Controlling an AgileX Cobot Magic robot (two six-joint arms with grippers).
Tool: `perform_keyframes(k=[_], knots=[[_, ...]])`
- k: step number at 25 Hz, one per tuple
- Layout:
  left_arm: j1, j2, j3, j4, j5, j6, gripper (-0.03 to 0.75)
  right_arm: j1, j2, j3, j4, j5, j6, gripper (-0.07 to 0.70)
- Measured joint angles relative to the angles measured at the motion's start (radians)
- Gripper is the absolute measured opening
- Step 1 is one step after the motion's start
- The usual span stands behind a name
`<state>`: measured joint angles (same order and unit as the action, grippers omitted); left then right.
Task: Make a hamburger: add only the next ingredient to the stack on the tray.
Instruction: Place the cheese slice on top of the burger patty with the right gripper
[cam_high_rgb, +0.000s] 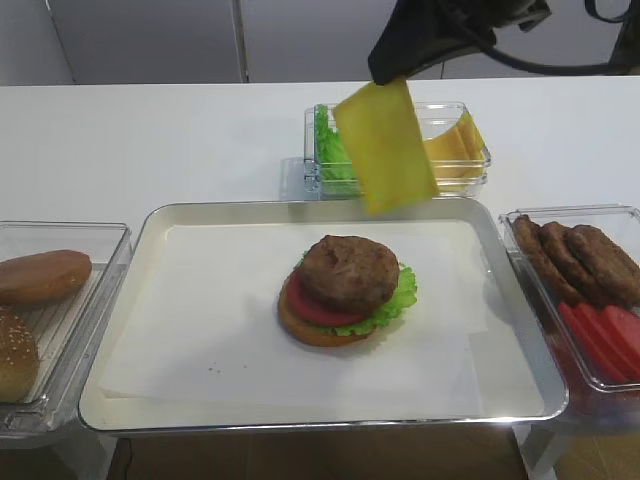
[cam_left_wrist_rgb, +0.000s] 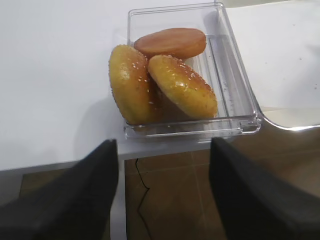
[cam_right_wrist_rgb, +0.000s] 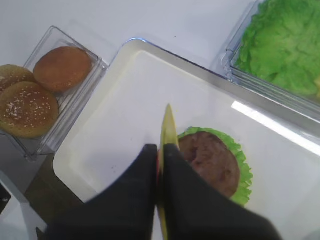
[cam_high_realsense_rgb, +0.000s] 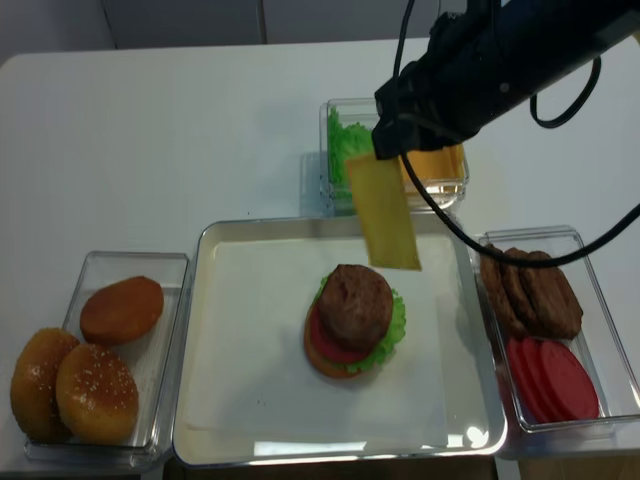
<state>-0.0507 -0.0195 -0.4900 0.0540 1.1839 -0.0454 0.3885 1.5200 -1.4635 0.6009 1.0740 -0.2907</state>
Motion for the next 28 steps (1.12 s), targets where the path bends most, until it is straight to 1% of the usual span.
perform_keyframes(k=[3, 6, 10, 14, 19, 25, 28], knots=[[0.000, 0.000, 0.000, 0.000, 0.000, 0.000, 0.428, 0.001, -0.001, 0.011, 0.000, 0.006, 0.001, 0.039], [0.000, 0.000, 0.000, 0.000, 0.000, 0.000, 0.428, 0.004, -0.004, 0.061, 0.009, 0.006, -0.002, 0.039], [0.000, 0.000, 0.000, 0.000, 0.000, 0.000, 0.428, 0.024, -0.004, 0.138, 0.020, -0.014, -0.022, 0.039], [0.000, 0.000, 0.000, 0.000, 0.000, 0.000, 0.428, 0.062, -0.004, 0.170, 0.040, -0.045, -0.038, 0.039], [0.000, 0.000, 0.000, 0.000, 0.000, 0.000, 0.428, 0.094, -0.004, 0.170, 0.072, -0.063, -0.054, 0.039], [0.000, 0.000, 0.000, 0.000, 0.000, 0.000, 0.428, 0.097, -0.004, 0.170, 0.103, -0.089, -0.062, 0.039], [0.000, 0.000, 0.000, 0.000, 0.000, 0.000, 0.428, 0.097, -0.004, 0.170, 0.115, -0.093, -0.069, 0.039]])
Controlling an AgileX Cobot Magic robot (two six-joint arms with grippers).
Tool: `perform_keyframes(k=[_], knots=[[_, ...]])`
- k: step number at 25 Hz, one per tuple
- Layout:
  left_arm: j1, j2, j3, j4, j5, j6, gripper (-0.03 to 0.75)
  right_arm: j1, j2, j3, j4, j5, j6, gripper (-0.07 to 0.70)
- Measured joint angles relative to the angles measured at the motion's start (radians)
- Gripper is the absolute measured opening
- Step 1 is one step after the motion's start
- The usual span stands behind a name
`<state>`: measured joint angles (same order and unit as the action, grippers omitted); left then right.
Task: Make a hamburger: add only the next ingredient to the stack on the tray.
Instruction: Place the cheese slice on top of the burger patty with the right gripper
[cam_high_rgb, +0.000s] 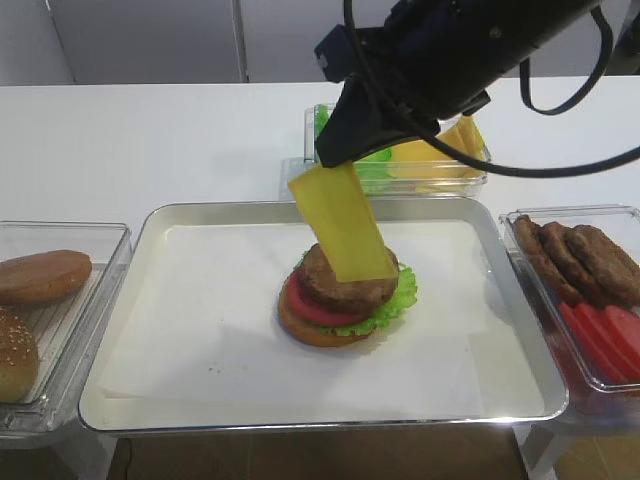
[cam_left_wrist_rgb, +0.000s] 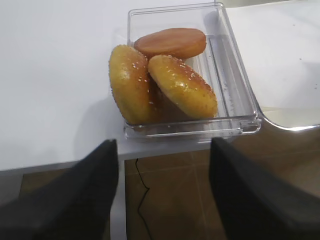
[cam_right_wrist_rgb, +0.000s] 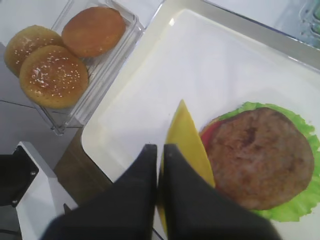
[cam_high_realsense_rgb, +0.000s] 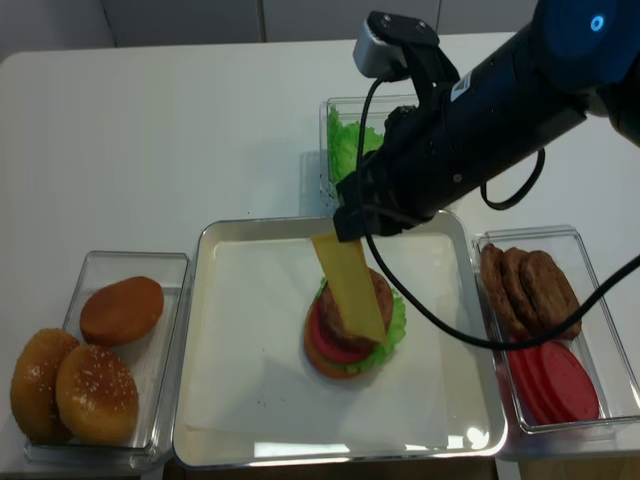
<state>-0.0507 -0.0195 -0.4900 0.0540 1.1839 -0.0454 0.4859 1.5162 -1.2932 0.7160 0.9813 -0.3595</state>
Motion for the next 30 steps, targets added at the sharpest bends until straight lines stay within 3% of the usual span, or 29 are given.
perform_keyframes(k=[8, 30], knots=[[0.000, 0.000, 0.000, 0.000, 0.000, 0.000, 0.428, 0.000, 0.000, 0.000, 0.065, -0.017, -0.028, 0.039], [-0.002, 0.000, 0.000, 0.000, 0.000, 0.000, 0.428, 0.002, 0.078, 0.000, 0.085, -0.038, -0.072, 0.039]])
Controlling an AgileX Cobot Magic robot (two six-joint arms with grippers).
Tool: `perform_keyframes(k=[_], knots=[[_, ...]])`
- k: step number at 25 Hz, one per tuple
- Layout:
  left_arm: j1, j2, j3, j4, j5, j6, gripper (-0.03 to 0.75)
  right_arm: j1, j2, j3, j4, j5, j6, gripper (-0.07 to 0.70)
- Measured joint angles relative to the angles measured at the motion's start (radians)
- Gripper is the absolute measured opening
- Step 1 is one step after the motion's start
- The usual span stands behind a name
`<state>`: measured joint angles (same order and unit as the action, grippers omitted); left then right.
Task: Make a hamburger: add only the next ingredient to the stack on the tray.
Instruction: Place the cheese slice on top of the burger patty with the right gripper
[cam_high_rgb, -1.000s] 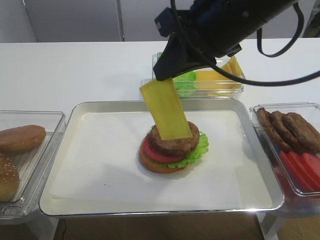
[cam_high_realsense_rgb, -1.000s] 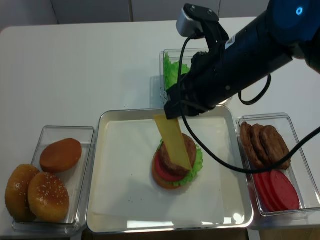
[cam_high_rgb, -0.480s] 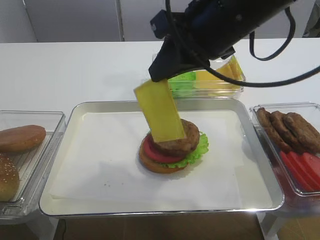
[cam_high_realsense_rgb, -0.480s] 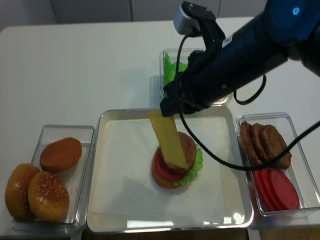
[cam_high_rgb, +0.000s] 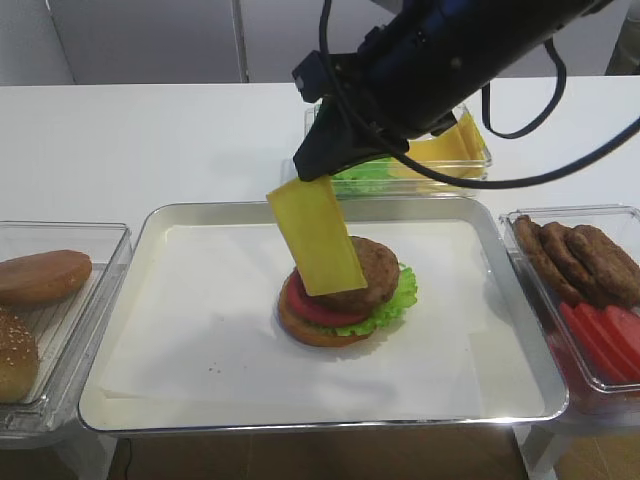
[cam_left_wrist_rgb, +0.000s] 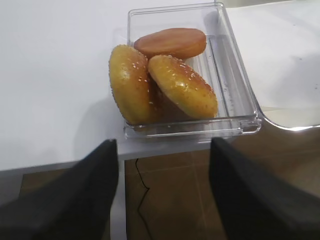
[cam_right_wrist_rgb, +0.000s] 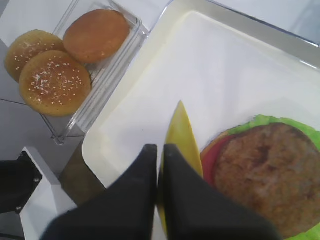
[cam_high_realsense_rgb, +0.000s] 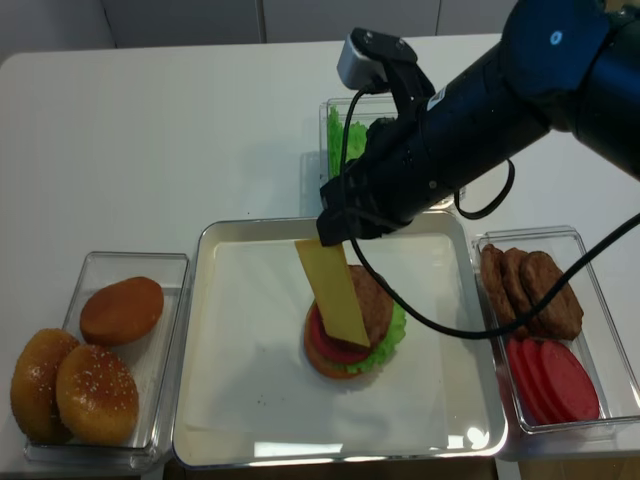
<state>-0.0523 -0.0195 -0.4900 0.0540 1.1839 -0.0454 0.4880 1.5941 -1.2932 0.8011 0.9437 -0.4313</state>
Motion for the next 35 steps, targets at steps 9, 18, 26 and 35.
perform_keyframes(k=[9, 18, 26, 35], knots=[[-0.002, 0.000, 0.000, 0.000, 0.000, 0.000, 0.428, 0.000, 0.008, 0.000, -0.111, -0.008, -0.004, 0.039], [-0.002, 0.000, 0.000, 0.000, 0.000, 0.000, 0.428, 0.000, 0.008, 0.000, -0.234, -0.021, -0.006, 0.039], [-0.002, 0.000, 0.000, 0.000, 0.000, 0.000, 0.428, 0.000, 0.022, 0.000, -0.304, -0.025, -0.006, 0.039], [-0.002, 0.000, 0.000, 0.000, 0.000, 0.000, 0.428, 0.000, 0.072, 0.000, -0.339, -0.035, -0.006, 0.039]])
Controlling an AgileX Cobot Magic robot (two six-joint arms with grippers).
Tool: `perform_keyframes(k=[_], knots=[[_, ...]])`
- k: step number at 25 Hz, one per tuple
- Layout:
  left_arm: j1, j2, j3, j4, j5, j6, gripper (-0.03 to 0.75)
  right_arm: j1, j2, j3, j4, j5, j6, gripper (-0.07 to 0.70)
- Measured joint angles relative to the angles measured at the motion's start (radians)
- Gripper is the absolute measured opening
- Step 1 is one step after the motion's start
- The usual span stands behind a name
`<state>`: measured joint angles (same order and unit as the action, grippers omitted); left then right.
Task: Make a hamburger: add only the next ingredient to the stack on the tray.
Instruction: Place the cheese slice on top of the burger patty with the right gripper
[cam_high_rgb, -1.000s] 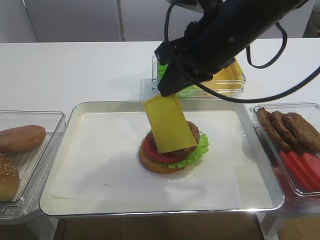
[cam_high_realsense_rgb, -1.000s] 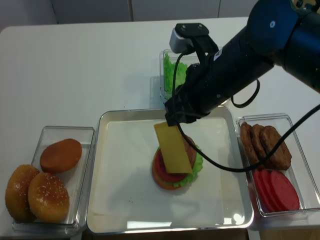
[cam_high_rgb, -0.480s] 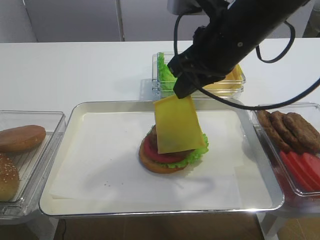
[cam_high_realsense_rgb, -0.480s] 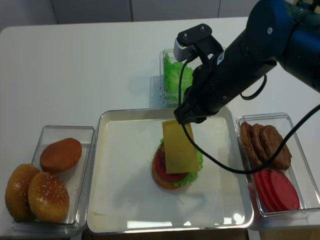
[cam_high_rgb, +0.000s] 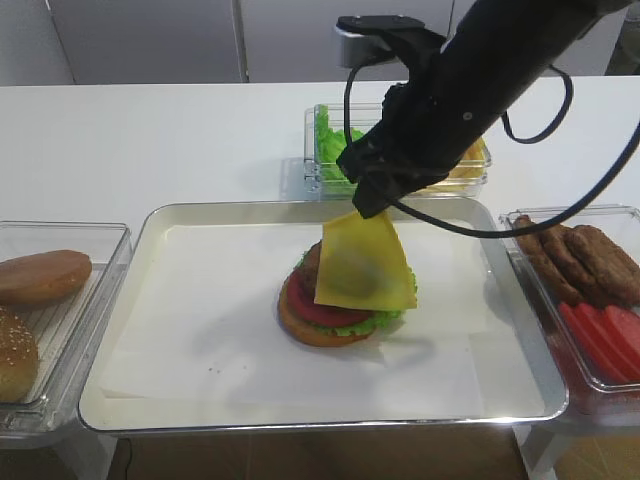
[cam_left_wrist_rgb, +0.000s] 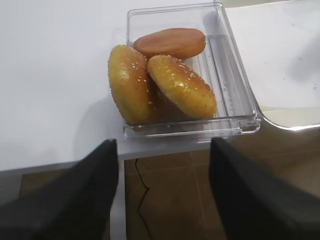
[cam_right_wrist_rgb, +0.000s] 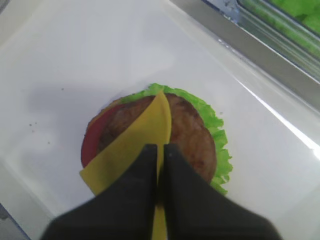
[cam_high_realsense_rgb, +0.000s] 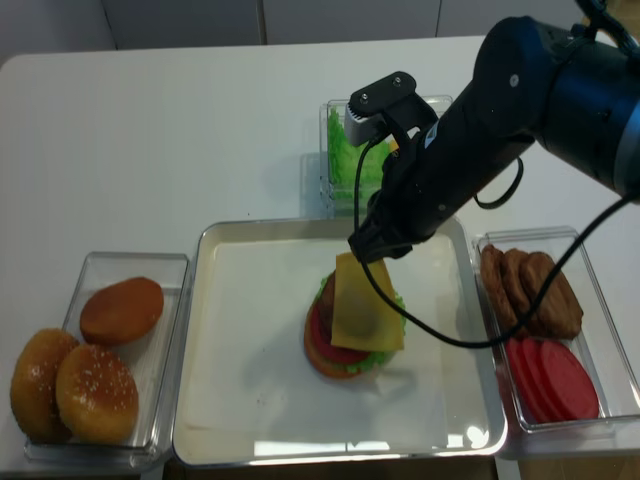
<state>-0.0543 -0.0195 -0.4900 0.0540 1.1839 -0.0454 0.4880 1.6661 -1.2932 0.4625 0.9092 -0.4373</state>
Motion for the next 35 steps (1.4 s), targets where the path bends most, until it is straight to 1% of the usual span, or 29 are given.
perform_keyframes(k=[17, 20, 21, 22, 24, 27, 29, 30, 32, 35], knots=[[0.000, 0.000, 0.000, 0.000, 0.000, 0.000, 0.428, 0.000, 0.026, 0.007, -0.117, -0.015, 0.000, 0.039], [0.000, 0.000, 0.000, 0.000, 0.000, 0.000, 0.428, 0.000, 0.026, 0.007, -0.125, -0.015, 0.011, 0.062], [0.000, 0.000, 0.000, 0.000, 0.000, 0.000, 0.428, 0.000, 0.026, 0.007, -0.131, -0.015, 0.023, 0.083], [0.000, 0.000, 0.000, 0.000, 0.000, 0.000, 0.428, 0.000, 0.026, 0.007, -0.136, -0.017, 0.030, 0.119], [0.000, 0.000, 0.000, 0.000, 0.000, 0.000, 0.428, 0.000, 0.026, 0.007, -0.143, -0.017, 0.044, 0.220], [0.000, 0.000, 0.000, 0.000, 0.000, 0.000, 0.428, 0.000, 0.026, 0.007, -0.172, -0.017, 0.085, 0.441], [0.000, 0.000, 0.000, 0.000, 0.000, 0.000, 0.428, 0.000, 0.026, 0.007, -0.217, -0.017, 0.128, 0.549], [0.000, 0.000, 0.000, 0.000, 0.000, 0.000, 0.428, 0.000, 0.022, 0.007, -0.239, -0.017, 0.149, 0.582], [0.000, 0.000, 0.000, 0.000, 0.000, 0.000, 0.428, 0.000, 0.002, 0.007, -0.287, -0.014, 0.198, 0.610], [0.000, 0.000, 0.000, 0.000, 0.000, 0.000, 0.428, 0.000, -0.040, 0.007, -0.330, 0.028, 0.250, 0.624]])
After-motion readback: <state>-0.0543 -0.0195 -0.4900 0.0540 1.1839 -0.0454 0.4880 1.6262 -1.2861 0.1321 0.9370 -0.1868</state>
